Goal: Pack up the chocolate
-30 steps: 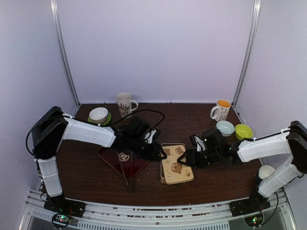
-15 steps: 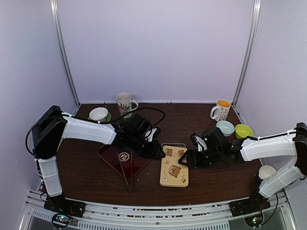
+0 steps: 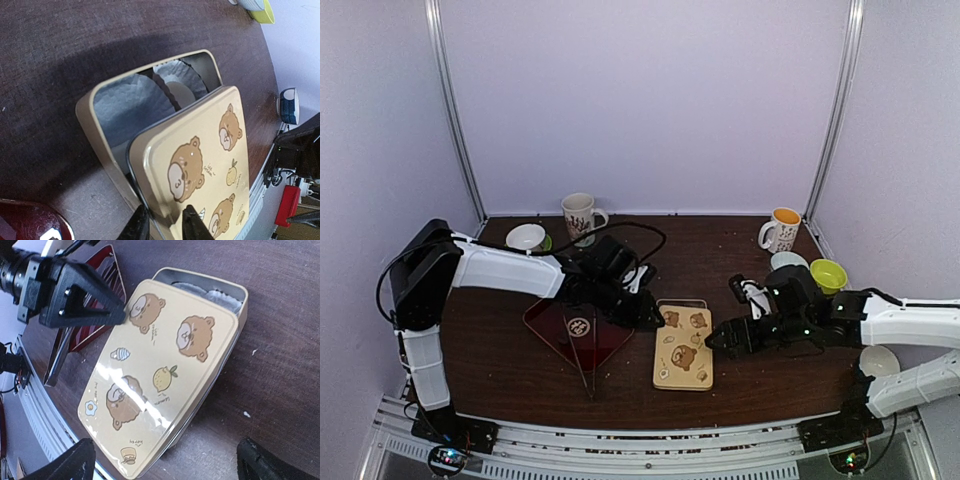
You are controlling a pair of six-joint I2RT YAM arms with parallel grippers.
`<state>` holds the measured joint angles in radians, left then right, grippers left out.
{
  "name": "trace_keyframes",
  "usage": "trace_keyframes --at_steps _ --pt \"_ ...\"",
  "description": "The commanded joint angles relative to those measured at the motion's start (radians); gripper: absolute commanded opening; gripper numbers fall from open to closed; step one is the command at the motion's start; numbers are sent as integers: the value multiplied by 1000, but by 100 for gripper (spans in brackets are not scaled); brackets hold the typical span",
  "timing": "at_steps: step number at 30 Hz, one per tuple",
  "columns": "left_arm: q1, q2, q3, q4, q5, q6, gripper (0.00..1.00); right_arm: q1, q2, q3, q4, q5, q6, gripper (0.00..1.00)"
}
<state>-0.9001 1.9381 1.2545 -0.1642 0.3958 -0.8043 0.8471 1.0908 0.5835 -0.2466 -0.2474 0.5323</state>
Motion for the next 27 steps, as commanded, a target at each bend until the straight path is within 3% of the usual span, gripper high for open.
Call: trace_keyframes --at_steps 1,13,20,27 --pt "7 14 28 2 -12 20 26 74 -20 -13 -92 50 -84 100" --pt "7 22 26 -2 -18 16 26 332 121 77 -205 266 -69 100" --pt "7 25 29 -8 -21 17 27 394 251 154 -241 388 -51 100" --pt "8 25 33 3 -18 9 30 390 265 161 -219 457 -27 100"
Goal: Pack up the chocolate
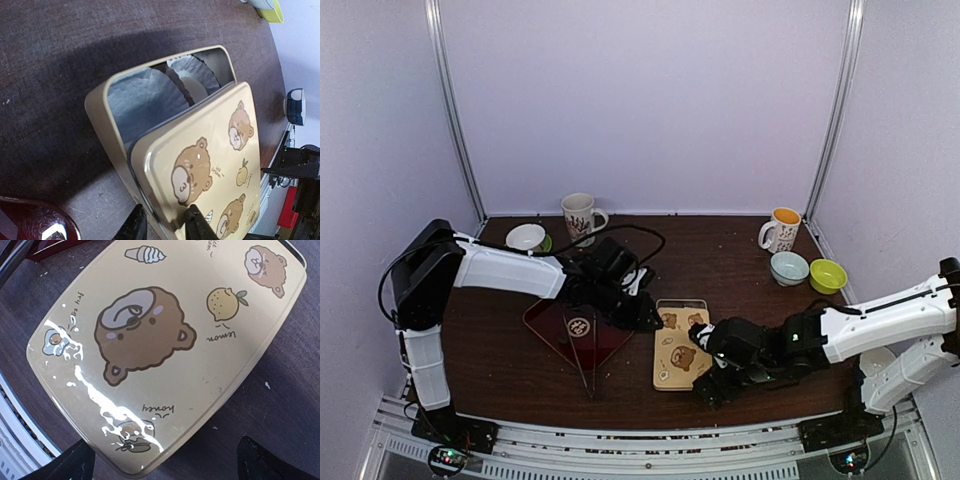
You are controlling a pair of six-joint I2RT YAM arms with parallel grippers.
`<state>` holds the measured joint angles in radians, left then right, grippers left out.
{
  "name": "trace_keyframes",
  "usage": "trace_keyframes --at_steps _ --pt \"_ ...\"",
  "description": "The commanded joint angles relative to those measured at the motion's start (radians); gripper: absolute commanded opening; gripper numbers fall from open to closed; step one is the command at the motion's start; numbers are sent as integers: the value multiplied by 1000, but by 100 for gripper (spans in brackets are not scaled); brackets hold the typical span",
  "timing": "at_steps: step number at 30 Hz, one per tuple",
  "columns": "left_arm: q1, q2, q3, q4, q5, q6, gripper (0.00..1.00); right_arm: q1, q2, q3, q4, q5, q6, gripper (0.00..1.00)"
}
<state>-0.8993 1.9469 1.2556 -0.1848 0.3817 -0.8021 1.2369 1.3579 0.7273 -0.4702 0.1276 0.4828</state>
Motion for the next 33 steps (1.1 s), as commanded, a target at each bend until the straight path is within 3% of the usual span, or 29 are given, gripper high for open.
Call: trace_keyframes --at_steps 1,25,33 --pt "7 17 34 24 -4 7 31 -1 1 19 9 82 22 100" --pt "16 9 58 60 13 25 65 -139 86 40 95 -33 -40 98" --pt "16 7 53 55 11 27 67 -181 82 27 125 -67 -44 99"
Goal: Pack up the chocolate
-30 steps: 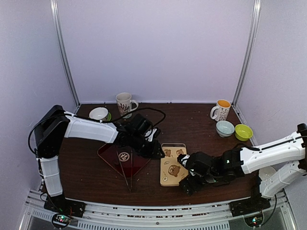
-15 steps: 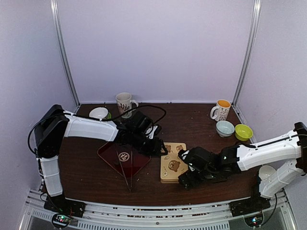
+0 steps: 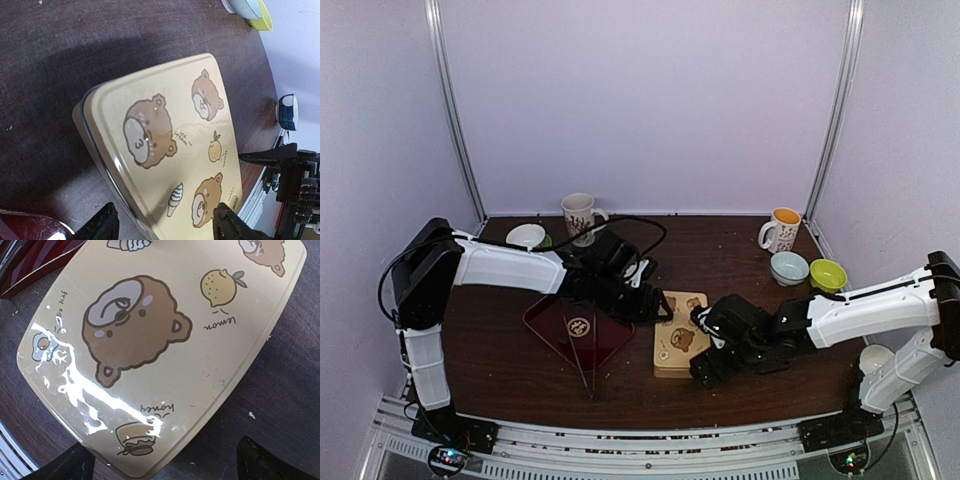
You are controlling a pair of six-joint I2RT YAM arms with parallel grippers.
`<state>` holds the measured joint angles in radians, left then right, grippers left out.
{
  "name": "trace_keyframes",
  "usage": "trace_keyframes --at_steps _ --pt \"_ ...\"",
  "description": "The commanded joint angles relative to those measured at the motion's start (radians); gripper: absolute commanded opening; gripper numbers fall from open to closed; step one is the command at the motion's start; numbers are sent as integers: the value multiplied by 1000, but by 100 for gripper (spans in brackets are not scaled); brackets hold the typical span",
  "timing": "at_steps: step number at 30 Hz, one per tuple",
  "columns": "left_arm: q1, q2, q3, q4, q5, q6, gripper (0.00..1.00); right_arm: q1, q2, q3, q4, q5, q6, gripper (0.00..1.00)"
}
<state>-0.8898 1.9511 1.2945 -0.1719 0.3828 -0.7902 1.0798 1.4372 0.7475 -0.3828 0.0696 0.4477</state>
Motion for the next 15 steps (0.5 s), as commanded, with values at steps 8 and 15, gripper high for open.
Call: trace_keyframes --at_steps 8,15 --pt "6 6 10 30 4 16 67 -28 -40 2 33 -62 -32 100" --pt "6 -18 -38 49 -12 19 67 -29 -122 -38 12 -129 -52 100"
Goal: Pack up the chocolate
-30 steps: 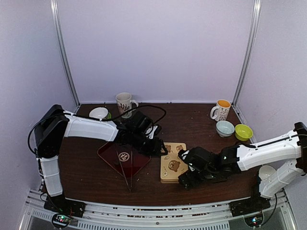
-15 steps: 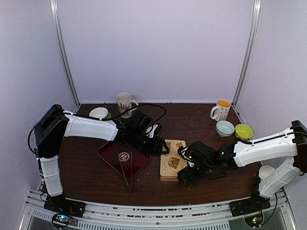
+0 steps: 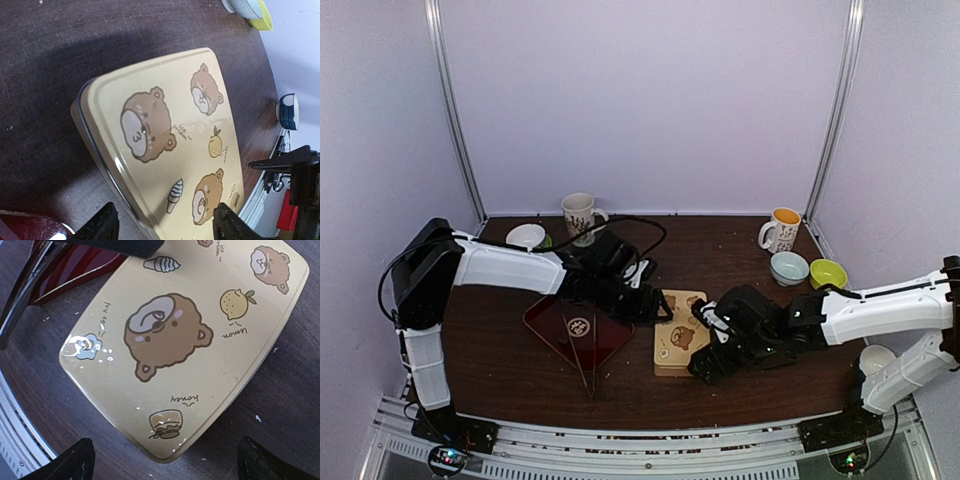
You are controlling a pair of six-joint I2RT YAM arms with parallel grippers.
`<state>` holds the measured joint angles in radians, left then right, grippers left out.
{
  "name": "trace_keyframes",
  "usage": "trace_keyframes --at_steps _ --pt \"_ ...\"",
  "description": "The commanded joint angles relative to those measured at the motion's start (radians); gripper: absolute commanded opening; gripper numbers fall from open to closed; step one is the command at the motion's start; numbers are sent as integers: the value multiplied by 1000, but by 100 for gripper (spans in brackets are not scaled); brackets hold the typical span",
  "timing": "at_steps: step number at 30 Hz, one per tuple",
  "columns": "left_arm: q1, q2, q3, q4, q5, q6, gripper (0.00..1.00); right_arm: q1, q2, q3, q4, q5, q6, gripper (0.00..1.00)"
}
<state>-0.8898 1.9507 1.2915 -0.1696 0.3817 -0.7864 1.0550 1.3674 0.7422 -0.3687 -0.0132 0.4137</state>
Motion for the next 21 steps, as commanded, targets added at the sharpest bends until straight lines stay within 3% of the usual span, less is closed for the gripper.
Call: trace_keyframes --at_steps 1,8,21 --pt "6 -27 -46 52 -14 16 68 -4 -62 -37 -2 -57 -18 100" --pt "6 -55 -74 56 -14 21 68 -43 -143 -69 38 -125 -12 100" --pt "37 -82 -180 197 26 -10 64 -304 -131 -174 320 -366 67 96"
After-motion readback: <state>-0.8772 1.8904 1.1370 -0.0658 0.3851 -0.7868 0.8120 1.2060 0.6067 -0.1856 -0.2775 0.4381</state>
